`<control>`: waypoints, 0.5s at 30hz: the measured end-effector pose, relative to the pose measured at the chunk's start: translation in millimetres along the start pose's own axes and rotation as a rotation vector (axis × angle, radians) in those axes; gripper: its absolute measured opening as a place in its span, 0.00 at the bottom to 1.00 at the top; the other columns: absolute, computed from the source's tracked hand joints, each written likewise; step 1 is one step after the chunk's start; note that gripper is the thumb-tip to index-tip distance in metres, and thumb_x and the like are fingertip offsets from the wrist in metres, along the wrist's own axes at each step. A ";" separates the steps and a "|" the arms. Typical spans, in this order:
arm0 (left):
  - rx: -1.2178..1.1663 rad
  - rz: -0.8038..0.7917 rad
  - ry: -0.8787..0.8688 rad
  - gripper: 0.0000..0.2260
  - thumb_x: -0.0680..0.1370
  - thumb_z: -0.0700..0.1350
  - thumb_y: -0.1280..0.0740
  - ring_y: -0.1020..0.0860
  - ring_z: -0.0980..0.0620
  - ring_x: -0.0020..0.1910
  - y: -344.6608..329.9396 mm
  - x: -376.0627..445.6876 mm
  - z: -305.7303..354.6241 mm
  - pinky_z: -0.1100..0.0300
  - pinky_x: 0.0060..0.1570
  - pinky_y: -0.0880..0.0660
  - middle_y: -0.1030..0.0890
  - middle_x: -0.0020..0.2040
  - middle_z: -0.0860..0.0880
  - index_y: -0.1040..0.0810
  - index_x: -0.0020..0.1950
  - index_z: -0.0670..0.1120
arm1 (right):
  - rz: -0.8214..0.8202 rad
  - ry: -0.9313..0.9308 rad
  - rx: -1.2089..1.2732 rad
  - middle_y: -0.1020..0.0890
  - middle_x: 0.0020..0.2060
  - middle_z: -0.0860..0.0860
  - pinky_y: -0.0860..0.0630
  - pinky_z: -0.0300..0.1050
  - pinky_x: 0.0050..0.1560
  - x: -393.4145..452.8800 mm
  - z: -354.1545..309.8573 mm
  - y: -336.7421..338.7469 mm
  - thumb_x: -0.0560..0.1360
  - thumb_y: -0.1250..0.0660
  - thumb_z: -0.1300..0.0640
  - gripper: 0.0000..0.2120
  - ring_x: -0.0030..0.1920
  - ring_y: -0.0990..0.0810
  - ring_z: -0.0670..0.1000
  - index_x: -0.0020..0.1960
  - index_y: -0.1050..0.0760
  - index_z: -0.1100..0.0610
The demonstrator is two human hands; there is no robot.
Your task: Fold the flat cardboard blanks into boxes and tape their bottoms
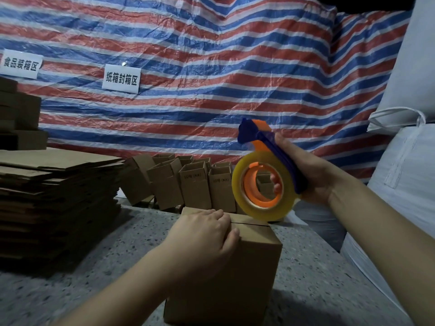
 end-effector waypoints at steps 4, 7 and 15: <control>0.015 -0.006 0.013 0.28 0.83 0.62 0.56 0.34 0.53 0.74 -3.1 1.0 -0.9 0.57 0.71 0.39 0.30 0.74 0.50 0.33 0.75 0.50 | -0.017 -0.135 -0.100 0.17 0.37 0.56 0.21 0.45 0.28 1.5 5.3 2.5 0.64 0.24 0.37 0.32 0.31 0.18 0.51 0.57 0.21 0.60; 0.016 -0.034 0.025 0.29 0.82 0.63 0.57 0.38 0.53 0.76 -5.4 1.5 -2.4 0.56 0.74 0.43 0.35 0.77 0.50 0.39 0.78 0.50 | -0.050 -0.191 -0.129 0.16 0.38 0.56 0.21 0.45 0.28 4.3 7.1 4.1 0.62 0.23 0.37 0.31 0.31 0.18 0.51 0.54 0.18 0.60; -0.081 -0.102 0.049 0.29 0.82 0.63 0.53 0.40 0.54 0.76 3.8 0.8 -4.7 0.60 0.72 0.43 0.35 0.77 0.51 0.46 0.80 0.50 | -0.123 -0.250 -0.212 0.17 0.37 0.56 0.20 0.45 0.30 14.9 -0.5 7.2 0.60 0.22 0.37 0.30 0.31 0.18 0.52 0.51 0.18 0.58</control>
Point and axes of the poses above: each hand's wrist, its own x-axis towards the middle knuckle, its own y-axis out of the back of the hand, z = x × y, the point moved 1 cm from there along x, towards the middle knuckle
